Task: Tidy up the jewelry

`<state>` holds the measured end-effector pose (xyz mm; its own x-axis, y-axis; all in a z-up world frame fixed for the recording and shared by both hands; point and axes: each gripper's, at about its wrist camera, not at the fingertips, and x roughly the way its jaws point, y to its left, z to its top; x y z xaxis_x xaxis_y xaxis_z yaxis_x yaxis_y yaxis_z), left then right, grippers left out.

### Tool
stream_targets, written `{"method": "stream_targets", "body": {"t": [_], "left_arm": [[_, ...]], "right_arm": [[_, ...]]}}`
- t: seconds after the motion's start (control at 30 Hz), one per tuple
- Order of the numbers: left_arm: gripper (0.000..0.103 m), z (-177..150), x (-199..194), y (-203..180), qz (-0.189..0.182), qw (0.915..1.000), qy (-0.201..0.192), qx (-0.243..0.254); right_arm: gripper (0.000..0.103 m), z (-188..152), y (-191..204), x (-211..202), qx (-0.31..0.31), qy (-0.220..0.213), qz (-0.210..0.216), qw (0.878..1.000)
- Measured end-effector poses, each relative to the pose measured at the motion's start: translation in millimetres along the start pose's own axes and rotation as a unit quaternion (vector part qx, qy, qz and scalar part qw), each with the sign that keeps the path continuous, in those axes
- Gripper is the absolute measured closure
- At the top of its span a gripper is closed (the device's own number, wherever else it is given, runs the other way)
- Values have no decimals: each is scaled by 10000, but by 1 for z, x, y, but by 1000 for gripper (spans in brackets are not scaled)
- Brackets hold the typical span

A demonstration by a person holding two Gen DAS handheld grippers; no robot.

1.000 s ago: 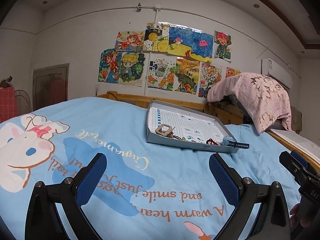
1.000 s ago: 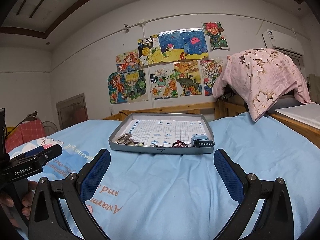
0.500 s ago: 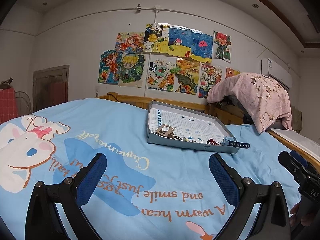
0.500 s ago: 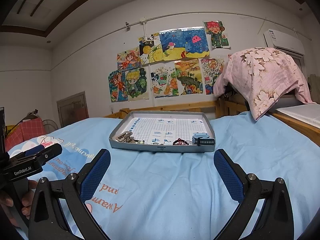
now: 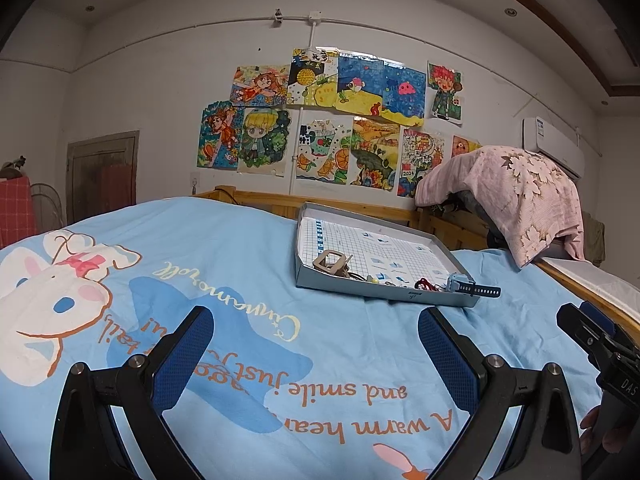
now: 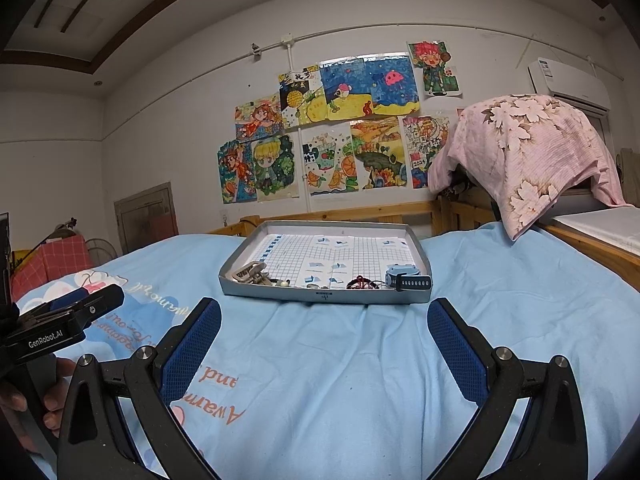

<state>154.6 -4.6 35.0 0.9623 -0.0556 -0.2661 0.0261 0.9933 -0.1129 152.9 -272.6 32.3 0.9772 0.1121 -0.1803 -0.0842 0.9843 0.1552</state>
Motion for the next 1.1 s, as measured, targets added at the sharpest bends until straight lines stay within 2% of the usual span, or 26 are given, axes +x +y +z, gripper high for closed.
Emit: {"method": "stream_targets", "body": {"t": [1.1], "left_arm": [[0,1,1,4,22,10000,-18,53]], "right_arm": [[2,-2,1,1,-12,15,11,10000]]}}
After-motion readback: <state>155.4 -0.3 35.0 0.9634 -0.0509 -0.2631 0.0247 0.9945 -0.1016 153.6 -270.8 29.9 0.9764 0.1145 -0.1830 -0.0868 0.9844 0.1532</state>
